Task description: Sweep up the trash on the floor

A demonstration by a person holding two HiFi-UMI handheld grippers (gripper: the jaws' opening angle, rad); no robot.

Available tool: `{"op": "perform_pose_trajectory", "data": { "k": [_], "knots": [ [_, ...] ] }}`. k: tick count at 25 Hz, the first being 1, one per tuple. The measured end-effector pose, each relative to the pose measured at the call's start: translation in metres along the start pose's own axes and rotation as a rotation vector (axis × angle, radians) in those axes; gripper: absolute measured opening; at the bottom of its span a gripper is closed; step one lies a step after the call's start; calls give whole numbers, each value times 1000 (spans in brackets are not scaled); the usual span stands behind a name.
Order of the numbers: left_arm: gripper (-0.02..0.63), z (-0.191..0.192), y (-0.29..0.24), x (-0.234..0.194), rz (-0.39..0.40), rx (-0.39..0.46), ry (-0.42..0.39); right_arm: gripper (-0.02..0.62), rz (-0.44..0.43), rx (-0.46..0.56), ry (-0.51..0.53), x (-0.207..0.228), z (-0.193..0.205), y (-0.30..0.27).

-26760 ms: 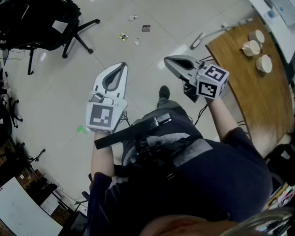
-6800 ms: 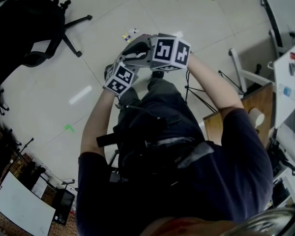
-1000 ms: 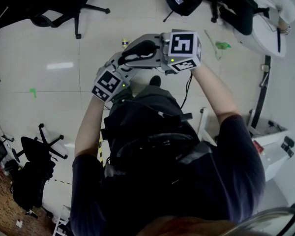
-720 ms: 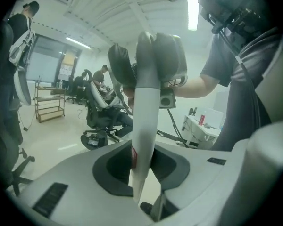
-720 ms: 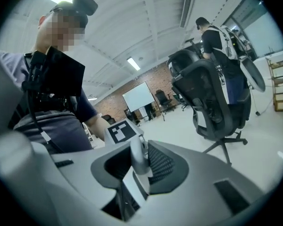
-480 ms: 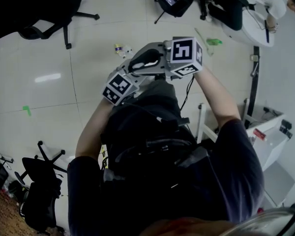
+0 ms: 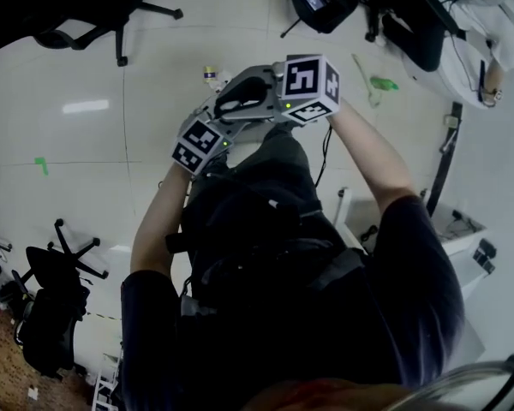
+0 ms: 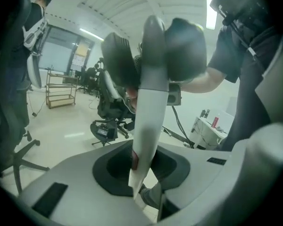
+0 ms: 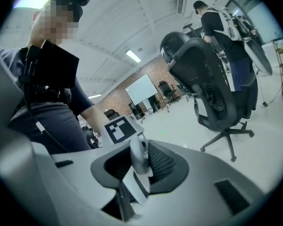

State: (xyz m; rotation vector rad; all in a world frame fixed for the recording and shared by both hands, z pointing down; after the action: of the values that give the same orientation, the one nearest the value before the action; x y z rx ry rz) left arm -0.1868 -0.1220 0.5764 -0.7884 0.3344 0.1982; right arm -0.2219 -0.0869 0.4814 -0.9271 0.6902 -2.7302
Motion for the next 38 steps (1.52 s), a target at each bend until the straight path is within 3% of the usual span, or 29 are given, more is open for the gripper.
{"op": "perform_pose_trajectory", "data": {
  "k": [3, 7, 12, 24, 38],
  "knots": [
    [80, -6, -4, -20, -73, 18, 12, 110, -13, 25, 14, 19, -3, 6],
    [75, -9, -7, -44, -170, -31, -64, 106, 12, 26, 44, 46, -9, 6],
    [77, -5, -6, -75, -229, -90, -75, 100, 105, 11, 70, 76, -22, -2],
    [81, -16, -10, -109, -231, -144, -99, 98, 244, 65, 10, 113, -32, 7],
    [84, -47, -9, -124, -266, -160, -178, 100, 293, 121, 26, 125, -45, 39]
  ]
}}
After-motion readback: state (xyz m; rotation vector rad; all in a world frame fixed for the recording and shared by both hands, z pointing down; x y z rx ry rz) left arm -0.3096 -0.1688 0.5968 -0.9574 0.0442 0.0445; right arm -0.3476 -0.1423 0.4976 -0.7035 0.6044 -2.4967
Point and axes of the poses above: the fingertips, and each gripper's own axes: y backward along the fingers, x to its right, z out of its underside, the point moved 2 cm from there along y, backward along the fingers, and after that the axes turned 14 degrees about -x, right-handed, at the moved point
